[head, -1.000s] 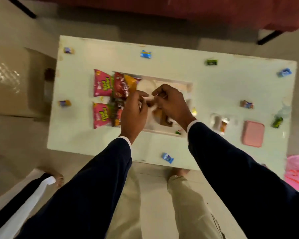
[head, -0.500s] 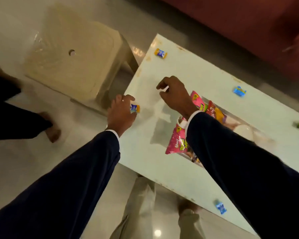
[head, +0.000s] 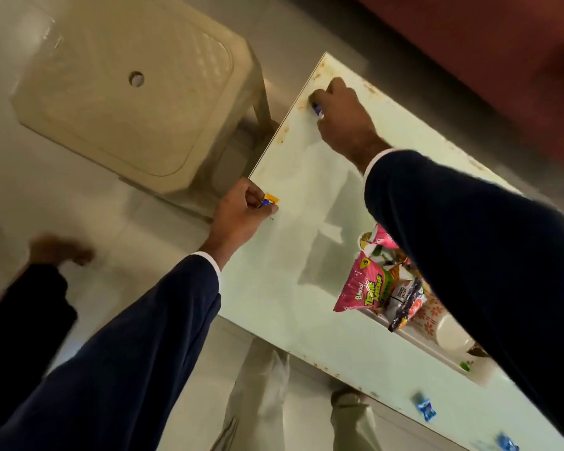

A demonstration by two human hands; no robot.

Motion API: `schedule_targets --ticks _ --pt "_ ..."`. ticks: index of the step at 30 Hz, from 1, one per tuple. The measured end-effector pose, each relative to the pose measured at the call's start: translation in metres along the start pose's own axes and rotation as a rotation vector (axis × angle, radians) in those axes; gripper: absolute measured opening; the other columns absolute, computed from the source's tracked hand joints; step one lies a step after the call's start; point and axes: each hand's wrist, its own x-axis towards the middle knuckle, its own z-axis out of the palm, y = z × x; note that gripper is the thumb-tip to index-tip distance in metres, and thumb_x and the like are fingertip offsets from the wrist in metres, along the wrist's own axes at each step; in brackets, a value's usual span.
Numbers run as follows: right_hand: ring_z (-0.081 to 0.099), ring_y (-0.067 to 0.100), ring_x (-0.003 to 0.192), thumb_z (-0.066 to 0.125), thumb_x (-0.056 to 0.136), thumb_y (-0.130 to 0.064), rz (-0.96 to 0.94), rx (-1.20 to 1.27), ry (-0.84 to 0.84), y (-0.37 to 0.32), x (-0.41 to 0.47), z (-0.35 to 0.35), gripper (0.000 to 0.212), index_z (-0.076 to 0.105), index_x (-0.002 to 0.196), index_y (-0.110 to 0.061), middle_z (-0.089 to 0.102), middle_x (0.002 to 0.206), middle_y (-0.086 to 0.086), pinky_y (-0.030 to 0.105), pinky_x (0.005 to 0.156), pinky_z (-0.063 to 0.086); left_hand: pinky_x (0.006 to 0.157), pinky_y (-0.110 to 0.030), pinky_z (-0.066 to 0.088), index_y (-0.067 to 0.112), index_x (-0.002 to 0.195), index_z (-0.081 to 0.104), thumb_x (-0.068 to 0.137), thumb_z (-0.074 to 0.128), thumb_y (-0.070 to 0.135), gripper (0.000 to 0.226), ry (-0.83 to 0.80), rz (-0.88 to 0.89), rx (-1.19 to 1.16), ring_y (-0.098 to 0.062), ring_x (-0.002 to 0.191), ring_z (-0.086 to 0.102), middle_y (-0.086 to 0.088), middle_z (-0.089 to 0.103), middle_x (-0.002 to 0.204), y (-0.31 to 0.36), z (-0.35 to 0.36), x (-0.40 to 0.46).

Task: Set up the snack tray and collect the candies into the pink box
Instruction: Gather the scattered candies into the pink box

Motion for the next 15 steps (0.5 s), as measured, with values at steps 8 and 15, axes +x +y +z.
schedule_targets --ticks 8,15 --pt "0.063 0.021 0.093 0.066 0.080 0.002 0.139 0.600 -0.043 -0.021 -0.101 0.029 0.021 0.073 0.096 -0.010 0.068 0.104 0.006 0.025 0.077 0.047 0.073 -0.034 0.053 0.015 0.108 0.069 0.081 0.083 0.008 0.032 -0.051 0.055 -0.218 -0.016 0.070 0.064 -0.008 0.066 0.078 0.011 0.001 -0.025" --pt "0.073 0.011 0.073 0.072 0.090 -0.014 0.421 1.322 0.158 0.014 -0.220 -0.003 0.005 0.076 0.091 -0.018 0.077 0.083 -0.003 0.015 0.058 0.052 0.056 -0.020 0.047 0.024 0.098 0.071 0.076 0.087 0.020 0.027 -0.078 0.110 -0.280 -0.013 0.062 0.061 -0.005 0.066 0.069 0.038 0.035 -0.071"
